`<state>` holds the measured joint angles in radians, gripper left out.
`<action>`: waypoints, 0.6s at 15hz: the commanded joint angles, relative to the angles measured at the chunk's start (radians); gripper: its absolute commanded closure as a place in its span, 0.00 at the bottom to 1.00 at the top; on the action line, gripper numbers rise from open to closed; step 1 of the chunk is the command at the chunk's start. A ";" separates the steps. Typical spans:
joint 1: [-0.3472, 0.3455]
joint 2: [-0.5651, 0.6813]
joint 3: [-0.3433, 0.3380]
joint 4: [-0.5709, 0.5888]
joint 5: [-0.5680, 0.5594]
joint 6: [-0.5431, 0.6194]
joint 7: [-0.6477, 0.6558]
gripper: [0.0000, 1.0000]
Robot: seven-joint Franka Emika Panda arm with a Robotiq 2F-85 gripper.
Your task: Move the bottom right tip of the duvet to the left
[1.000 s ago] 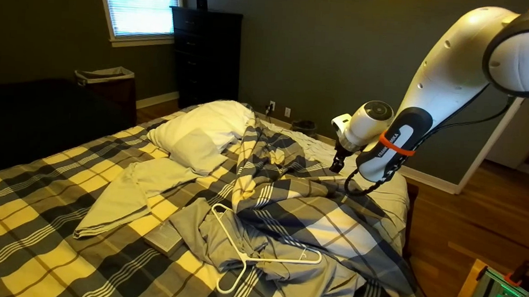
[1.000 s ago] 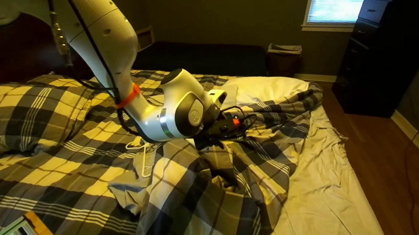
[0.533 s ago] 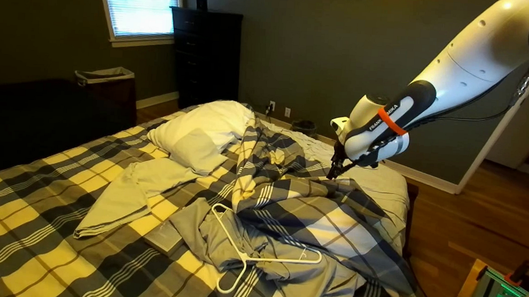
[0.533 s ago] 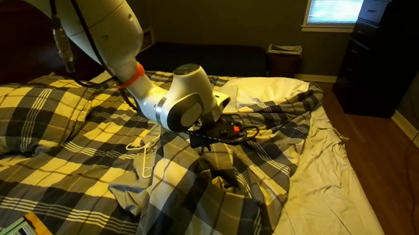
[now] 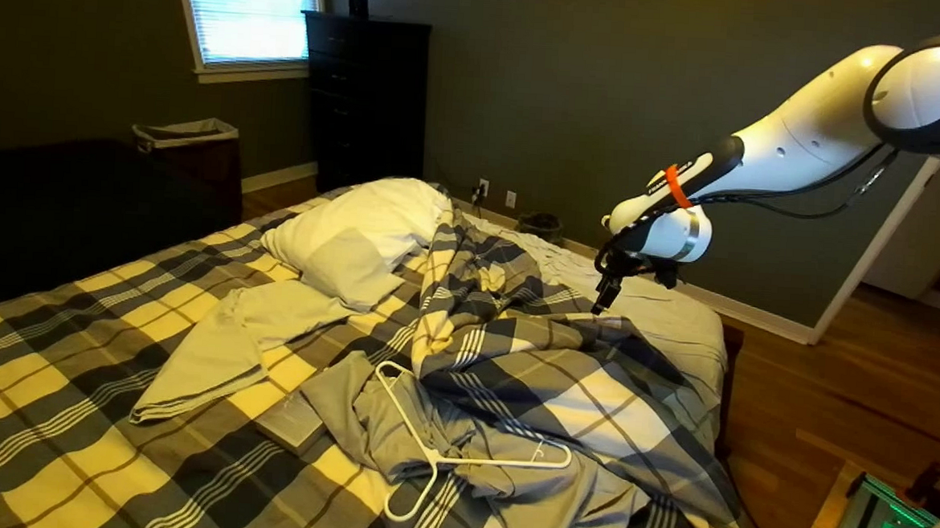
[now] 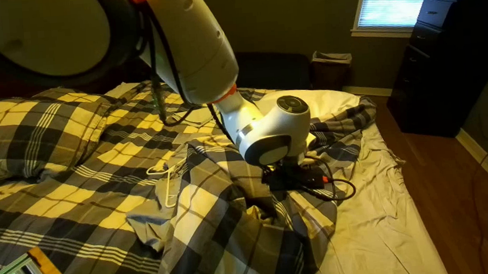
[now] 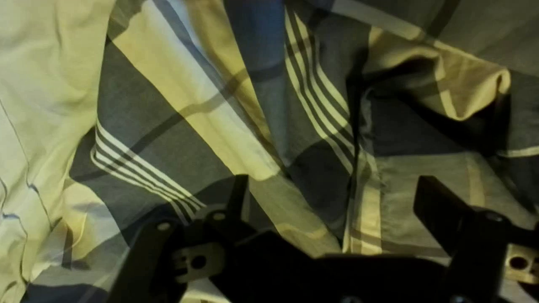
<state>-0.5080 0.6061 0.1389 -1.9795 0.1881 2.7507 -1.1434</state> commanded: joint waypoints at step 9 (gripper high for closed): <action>-0.056 0.217 0.074 0.305 0.097 -0.318 -0.115 0.00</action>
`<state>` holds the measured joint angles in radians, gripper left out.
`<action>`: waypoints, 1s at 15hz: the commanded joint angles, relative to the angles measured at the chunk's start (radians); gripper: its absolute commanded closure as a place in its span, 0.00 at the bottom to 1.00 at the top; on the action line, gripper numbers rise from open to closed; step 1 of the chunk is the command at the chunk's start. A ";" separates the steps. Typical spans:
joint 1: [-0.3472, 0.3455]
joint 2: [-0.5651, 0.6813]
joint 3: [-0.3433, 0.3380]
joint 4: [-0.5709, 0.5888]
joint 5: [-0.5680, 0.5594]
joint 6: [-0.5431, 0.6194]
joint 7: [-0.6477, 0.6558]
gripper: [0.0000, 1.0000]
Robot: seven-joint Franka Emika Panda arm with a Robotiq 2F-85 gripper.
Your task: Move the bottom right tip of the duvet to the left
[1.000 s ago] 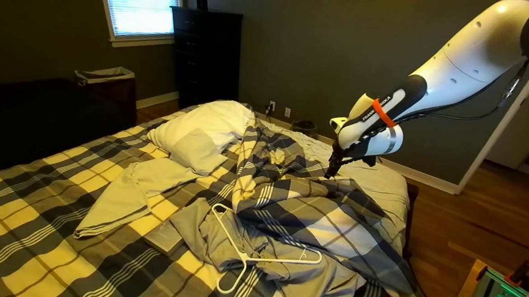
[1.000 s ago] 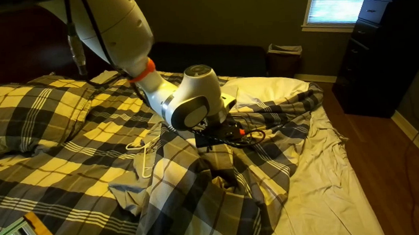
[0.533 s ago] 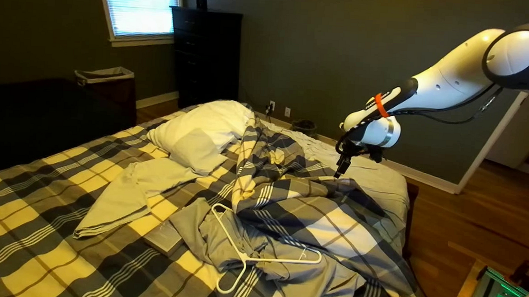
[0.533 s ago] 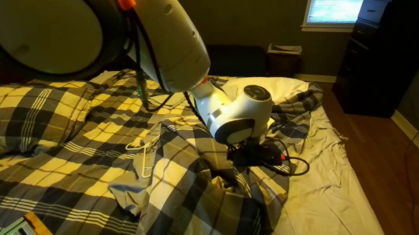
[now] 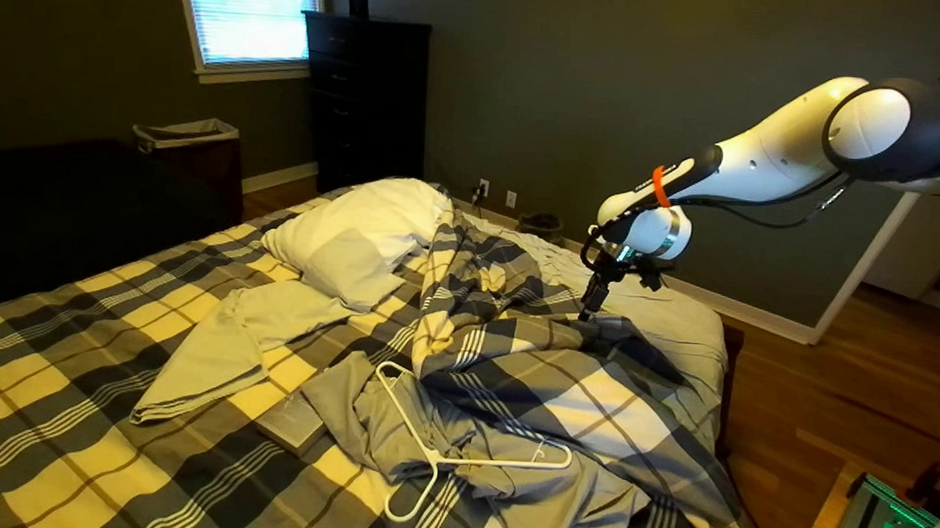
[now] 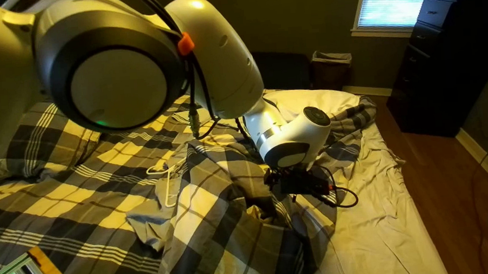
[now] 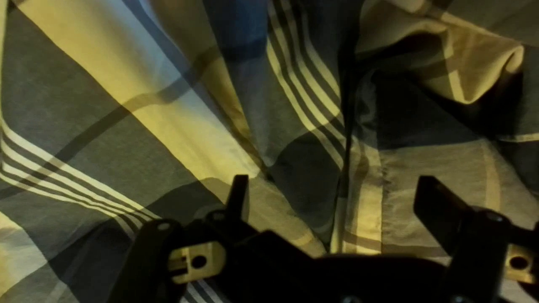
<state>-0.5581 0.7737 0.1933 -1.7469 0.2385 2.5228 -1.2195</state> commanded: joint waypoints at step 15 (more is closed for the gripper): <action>0.090 0.187 -0.048 0.209 0.041 -0.319 -0.028 0.56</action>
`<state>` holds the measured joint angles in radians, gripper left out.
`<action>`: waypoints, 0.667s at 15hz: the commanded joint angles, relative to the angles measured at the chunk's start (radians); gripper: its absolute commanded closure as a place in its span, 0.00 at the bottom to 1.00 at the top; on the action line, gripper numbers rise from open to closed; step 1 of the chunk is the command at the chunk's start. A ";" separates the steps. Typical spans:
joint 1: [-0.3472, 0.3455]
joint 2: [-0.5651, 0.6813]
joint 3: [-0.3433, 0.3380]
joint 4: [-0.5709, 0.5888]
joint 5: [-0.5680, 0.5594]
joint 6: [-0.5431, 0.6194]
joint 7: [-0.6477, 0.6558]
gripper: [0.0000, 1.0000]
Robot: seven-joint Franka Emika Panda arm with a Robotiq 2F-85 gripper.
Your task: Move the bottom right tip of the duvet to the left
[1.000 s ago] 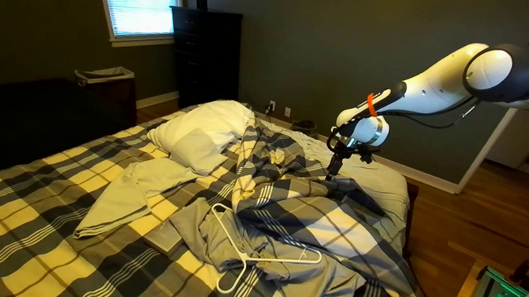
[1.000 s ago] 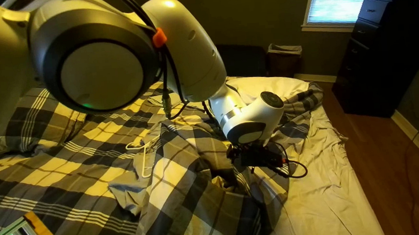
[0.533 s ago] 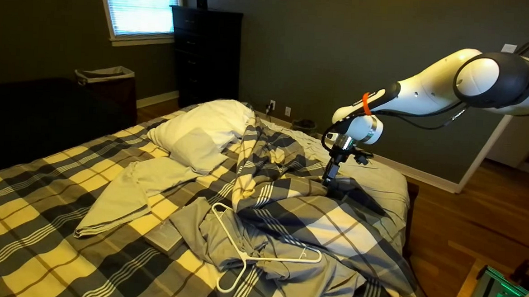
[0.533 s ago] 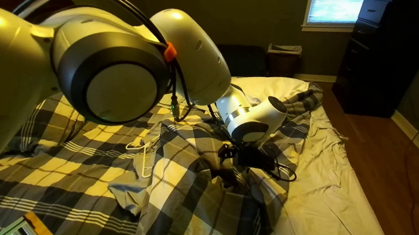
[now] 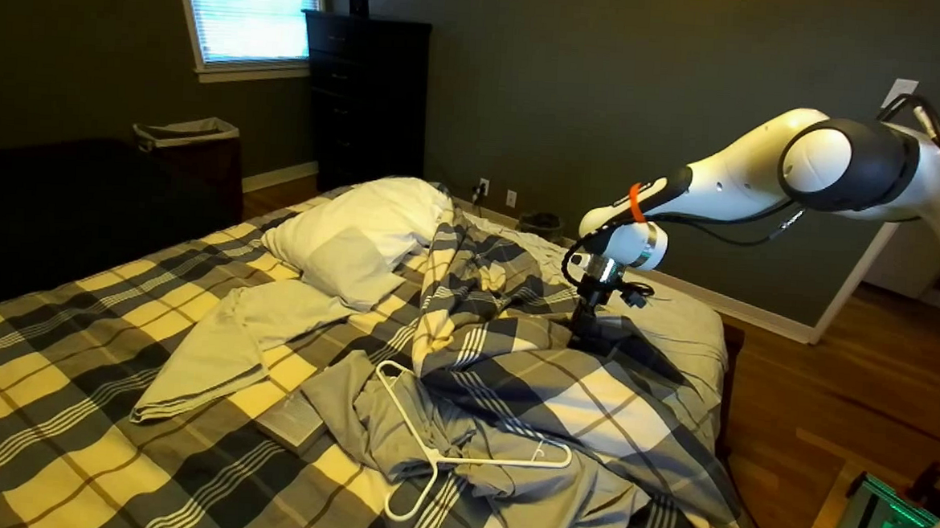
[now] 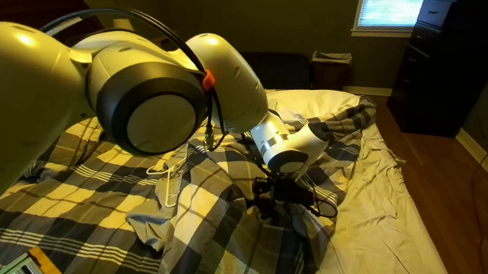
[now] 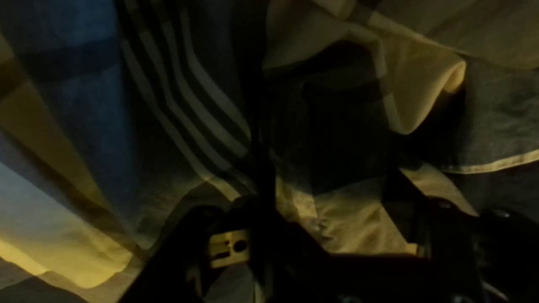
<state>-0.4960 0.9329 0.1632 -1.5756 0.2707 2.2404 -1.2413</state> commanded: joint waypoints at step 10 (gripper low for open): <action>0.079 -0.134 -0.013 -0.078 0.042 0.048 0.098 0.98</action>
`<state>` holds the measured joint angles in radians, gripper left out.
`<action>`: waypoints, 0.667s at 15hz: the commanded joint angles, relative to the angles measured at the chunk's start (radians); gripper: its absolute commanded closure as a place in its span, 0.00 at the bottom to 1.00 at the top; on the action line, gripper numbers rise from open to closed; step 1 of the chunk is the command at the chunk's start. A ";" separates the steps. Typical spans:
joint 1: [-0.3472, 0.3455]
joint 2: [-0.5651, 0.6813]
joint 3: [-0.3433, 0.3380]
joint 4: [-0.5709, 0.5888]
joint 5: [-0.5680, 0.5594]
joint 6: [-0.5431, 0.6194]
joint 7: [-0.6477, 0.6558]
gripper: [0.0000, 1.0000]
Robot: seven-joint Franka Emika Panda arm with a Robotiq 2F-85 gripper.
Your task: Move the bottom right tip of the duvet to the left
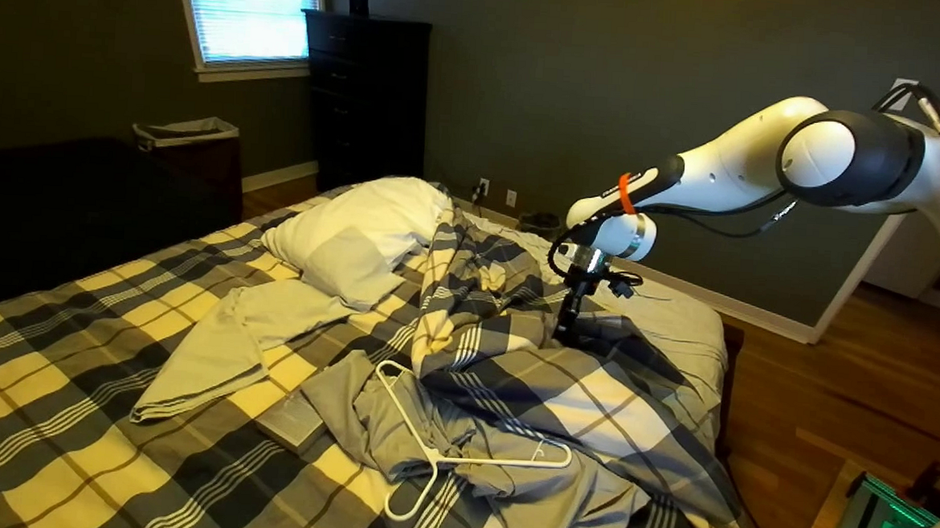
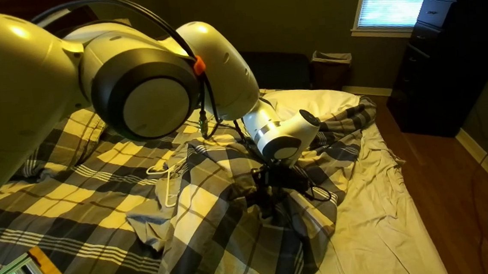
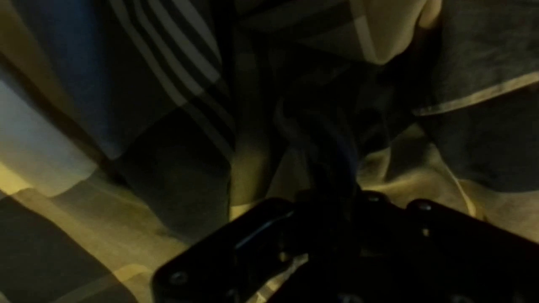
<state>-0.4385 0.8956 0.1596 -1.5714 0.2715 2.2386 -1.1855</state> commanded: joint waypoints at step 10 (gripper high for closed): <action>0.115 -0.568 0.163 -0.562 0.072 0.482 -0.220 0.98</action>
<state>-0.3596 0.4762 0.2899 -1.9584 0.3082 2.6302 -1.3173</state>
